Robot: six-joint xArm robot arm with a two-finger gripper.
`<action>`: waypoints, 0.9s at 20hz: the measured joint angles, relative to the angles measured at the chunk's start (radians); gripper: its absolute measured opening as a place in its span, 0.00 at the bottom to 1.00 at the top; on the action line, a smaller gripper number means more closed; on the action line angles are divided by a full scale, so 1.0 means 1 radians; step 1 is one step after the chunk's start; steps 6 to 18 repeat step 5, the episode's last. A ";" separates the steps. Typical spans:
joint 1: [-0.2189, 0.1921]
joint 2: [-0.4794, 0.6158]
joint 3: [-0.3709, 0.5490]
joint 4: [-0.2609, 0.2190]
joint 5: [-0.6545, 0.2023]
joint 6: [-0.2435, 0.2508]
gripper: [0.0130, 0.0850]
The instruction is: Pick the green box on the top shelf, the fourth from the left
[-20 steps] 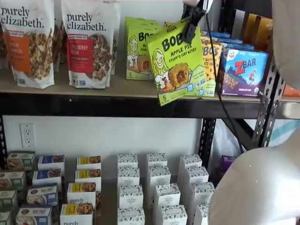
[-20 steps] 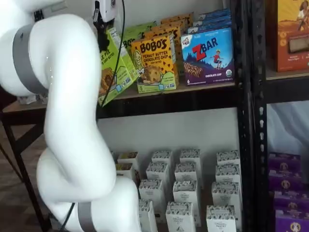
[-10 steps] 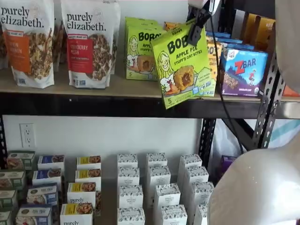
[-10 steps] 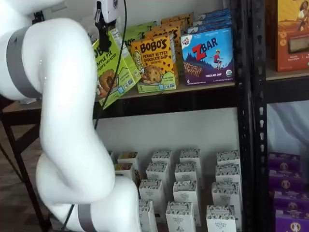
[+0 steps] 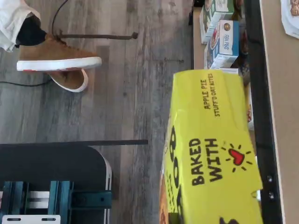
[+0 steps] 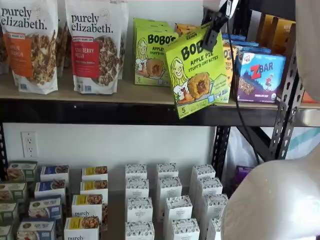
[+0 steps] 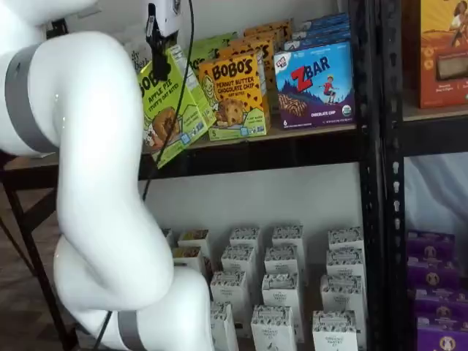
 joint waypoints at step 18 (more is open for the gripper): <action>-0.008 -0.010 0.012 -0.002 -0.003 -0.009 0.11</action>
